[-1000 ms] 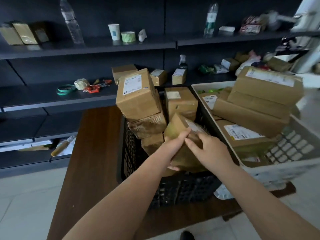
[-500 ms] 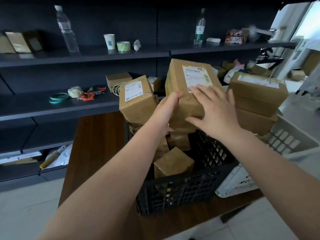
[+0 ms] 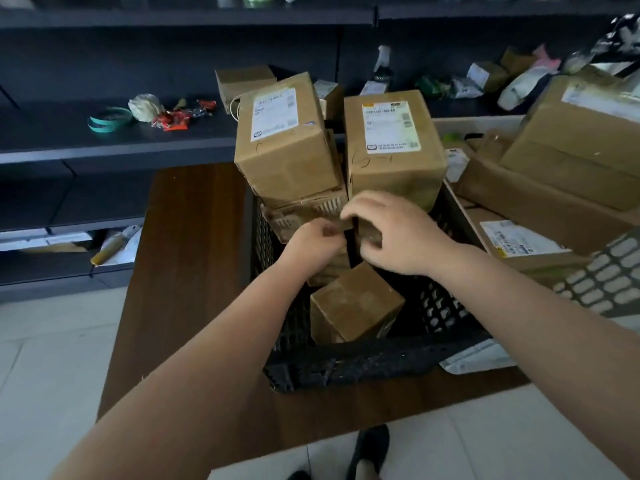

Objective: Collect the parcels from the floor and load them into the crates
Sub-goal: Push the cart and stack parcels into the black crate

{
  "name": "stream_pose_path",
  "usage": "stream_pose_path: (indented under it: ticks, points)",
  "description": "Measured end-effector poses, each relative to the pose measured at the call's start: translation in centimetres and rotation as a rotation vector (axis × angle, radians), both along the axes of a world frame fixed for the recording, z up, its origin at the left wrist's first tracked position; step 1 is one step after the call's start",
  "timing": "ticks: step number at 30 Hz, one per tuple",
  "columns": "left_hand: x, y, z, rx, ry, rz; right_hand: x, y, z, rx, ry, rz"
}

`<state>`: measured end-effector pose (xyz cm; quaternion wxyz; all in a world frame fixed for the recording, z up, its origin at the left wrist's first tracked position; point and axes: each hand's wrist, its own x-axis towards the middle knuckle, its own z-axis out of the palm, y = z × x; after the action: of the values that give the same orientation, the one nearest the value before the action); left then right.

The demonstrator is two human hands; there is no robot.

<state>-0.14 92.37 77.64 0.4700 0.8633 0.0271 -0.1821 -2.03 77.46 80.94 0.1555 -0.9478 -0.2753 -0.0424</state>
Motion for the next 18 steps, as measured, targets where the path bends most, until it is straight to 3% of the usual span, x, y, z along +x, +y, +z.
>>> stream_pose_path:
  ticks: [2,3,6,8,11,18]
  points:
    - [0.0,0.3,-0.4,0.032,-0.047,0.011,-0.6,-0.1,-1.4,-0.255,0.436,0.058]
    - [-0.1,0.6,-0.6,0.046,-0.065,0.016,-0.6,-0.2,-2.3,-0.4,0.538,0.089]
    - [-0.6,1.7,-0.8,0.12,-0.127,0.039,-0.6,0.2,-4.7,-0.713,0.605,0.208]
    - [-0.9,2.3,-0.9,0.102,-0.136,0.056,-0.3,0.9,-5.8,-0.849,0.532,0.291]
    - [-1.3,2.8,-1.2,0.01,-0.045,0.081,0.6,1.2,-6.5,-0.84,0.403,0.326]
    - [-2.2,3.2,-2.5,-0.054,0.139,0.098,1.5,-0.9,-7.0,-0.537,0.601,0.091]
